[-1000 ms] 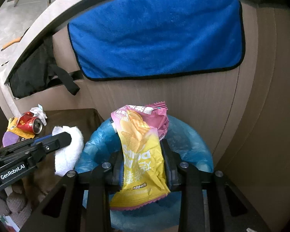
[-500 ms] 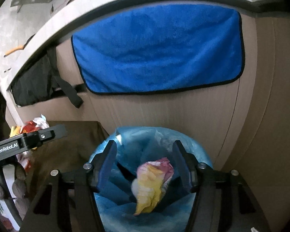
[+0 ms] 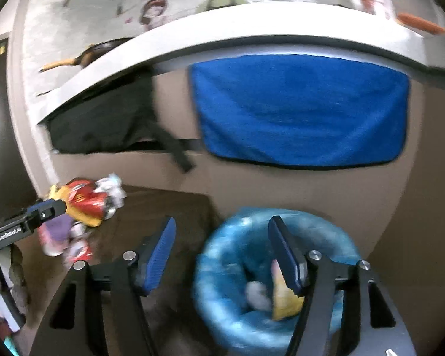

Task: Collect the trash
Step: 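Move both open tools back to the trash pile, then grasp the pink-purple sponge with the left tool while the right tool grasps the bagged tape roll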

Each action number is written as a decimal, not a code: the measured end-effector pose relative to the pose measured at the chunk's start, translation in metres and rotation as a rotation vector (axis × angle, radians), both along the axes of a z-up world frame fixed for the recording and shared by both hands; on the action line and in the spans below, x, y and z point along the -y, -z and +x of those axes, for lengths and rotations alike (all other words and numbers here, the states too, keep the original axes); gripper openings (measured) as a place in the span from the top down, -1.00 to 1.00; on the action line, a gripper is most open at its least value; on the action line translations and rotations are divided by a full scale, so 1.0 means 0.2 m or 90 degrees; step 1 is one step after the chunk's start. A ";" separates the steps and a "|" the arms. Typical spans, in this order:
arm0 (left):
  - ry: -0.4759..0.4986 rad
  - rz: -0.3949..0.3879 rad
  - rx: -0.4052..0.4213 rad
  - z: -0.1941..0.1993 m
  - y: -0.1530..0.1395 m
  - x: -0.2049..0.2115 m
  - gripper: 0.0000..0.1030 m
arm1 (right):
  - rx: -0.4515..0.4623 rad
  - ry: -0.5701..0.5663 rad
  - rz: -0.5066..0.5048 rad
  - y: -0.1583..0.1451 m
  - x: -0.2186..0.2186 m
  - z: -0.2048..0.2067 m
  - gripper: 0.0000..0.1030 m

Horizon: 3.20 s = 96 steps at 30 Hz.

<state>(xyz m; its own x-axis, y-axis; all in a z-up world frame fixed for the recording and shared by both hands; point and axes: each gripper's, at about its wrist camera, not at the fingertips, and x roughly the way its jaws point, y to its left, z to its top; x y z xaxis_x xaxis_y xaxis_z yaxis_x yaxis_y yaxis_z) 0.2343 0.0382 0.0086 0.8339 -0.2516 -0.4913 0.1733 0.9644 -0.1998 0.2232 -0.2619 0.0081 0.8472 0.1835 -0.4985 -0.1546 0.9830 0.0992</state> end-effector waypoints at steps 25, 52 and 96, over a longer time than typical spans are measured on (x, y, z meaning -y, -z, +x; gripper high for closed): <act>-0.072 -0.112 -0.076 -0.11 0.20 -0.65 -0.22 | -0.092 -0.220 -0.043 0.17 -0.78 0.02 -0.25; -0.105 -0.125 -0.105 -0.17 0.28 -0.77 -0.22 | -0.216 -0.398 -0.137 0.51 -1.28 0.40 -0.24; -0.146 -0.141 -0.139 0.05 0.33 -0.32 0.33 | -0.162 -0.211 0.023 0.33 -0.60 0.02 0.01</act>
